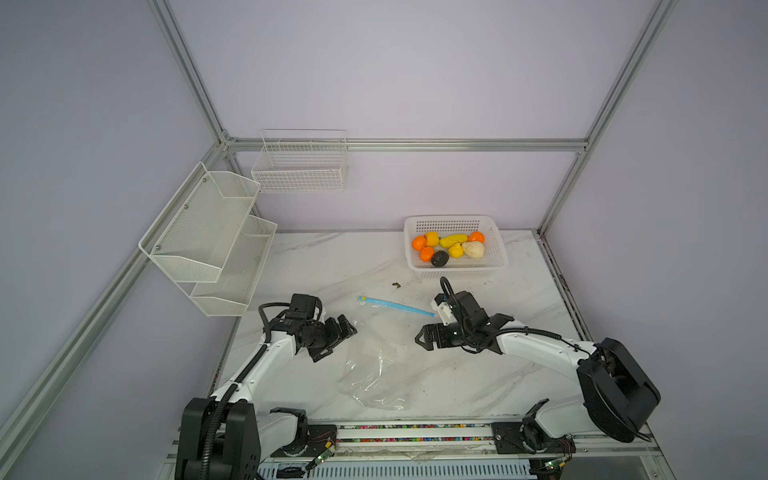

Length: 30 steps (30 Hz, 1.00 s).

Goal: Place the food in the zip-top bag and seal the zipper
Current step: 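Move both grippers toward the blue zipper edge of the clear bag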

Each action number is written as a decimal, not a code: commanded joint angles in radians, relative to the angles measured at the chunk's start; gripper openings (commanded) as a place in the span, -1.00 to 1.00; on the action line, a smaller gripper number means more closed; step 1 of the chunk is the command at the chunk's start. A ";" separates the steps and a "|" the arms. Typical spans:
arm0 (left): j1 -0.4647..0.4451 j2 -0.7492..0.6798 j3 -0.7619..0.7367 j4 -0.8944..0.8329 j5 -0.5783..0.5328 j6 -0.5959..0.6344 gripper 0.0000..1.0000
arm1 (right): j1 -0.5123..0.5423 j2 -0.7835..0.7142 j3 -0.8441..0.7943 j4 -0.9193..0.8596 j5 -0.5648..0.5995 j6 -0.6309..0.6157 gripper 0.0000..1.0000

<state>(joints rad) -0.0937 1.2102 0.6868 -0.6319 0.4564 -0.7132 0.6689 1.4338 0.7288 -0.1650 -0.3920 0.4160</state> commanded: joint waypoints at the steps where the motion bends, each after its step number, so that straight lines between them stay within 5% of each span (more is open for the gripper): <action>1: -0.016 0.092 0.105 0.098 0.069 -0.015 0.94 | 0.018 0.015 -0.022 0.068 -0.057 0.049 0.93; 18: -0.168 0.525 0.454 0.222 0.052 0.000 0.73 | 0.081 0.128 -0.013 0.196 -0.061 -0.005 0.70; 30: -0.175 0.612 0.651 0.136 -0.012 0.062 0.74 | 0.185 0.230 0.033 0.292 -0.075 0.003 0.68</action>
<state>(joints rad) -0.2733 1.8313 1.2079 -0.4675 0.4702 -0.7017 0.8276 1.6276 0.7395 0.1032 -0.4614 0.4141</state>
